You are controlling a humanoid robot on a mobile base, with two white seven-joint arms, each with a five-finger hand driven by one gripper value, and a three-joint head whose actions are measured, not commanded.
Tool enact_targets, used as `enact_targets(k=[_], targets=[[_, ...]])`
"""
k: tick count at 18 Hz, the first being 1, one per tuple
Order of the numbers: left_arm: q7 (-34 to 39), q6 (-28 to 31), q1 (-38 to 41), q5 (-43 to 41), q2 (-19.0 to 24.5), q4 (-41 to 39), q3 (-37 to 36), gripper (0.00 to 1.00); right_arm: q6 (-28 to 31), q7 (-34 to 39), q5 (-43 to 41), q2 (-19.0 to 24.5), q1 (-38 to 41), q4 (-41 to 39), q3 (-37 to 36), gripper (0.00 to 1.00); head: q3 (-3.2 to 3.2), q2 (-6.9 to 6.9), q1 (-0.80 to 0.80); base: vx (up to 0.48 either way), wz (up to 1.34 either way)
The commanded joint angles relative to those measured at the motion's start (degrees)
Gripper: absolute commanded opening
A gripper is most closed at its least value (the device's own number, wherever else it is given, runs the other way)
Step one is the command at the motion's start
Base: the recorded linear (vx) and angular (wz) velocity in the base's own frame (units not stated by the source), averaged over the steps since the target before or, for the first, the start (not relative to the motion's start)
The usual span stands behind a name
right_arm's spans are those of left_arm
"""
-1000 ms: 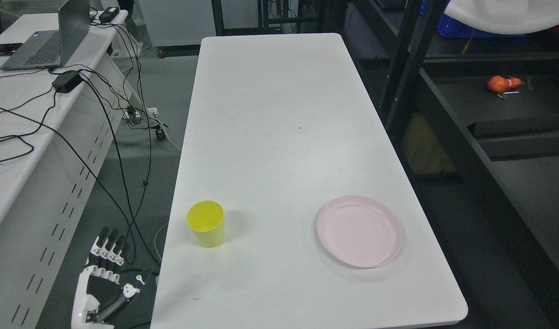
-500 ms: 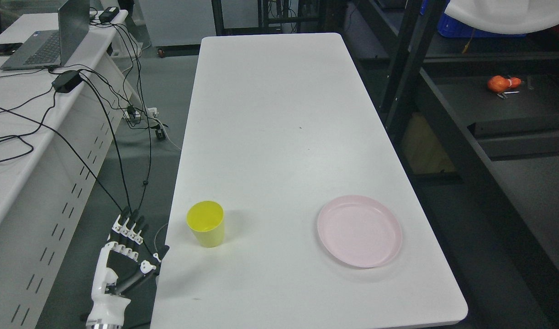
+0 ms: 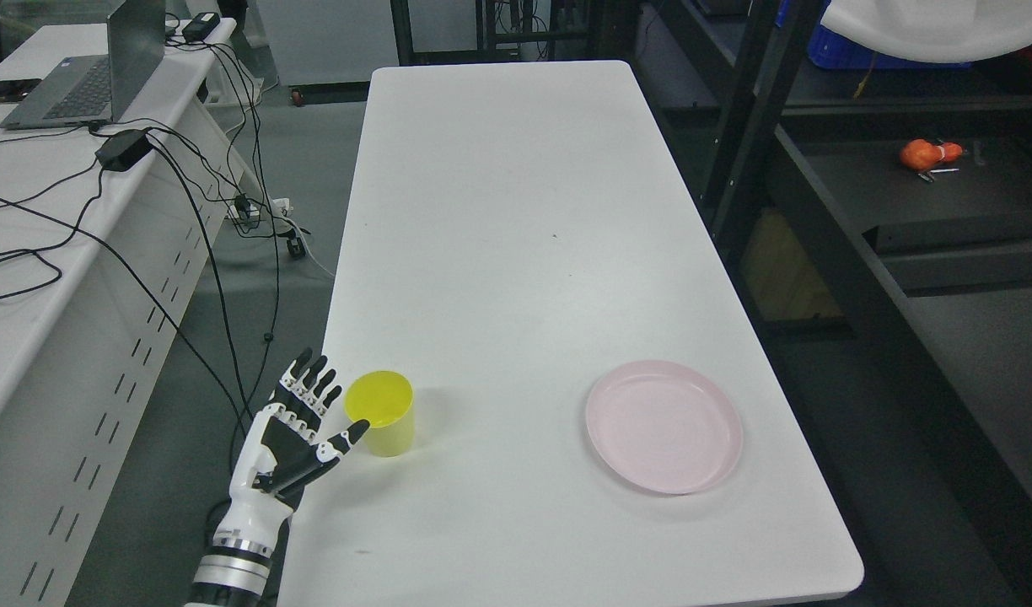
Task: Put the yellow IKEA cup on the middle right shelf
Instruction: 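Close the left hand fingers around the yellow cup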
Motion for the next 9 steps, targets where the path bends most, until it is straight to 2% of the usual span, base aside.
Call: enact_targets(k=[1,9], targets=[[-0.2,3.1,-3.7,-0.3,-0.8,3.1,-1.1,0.98,0.0,0.0,-1.4,-1.0,0.8,0.0,1.0,0.99,0.00,0.00,0.00,0.000,0.00],[-4.4,3.4,-3.8,-3.7,-0.7,4.1,-4.9,0.98,0.0,0.0,-1.4,-1.0,0.8,0.0,1.0,0.99,0.00,0.00,0.00,0.000,0.00]])
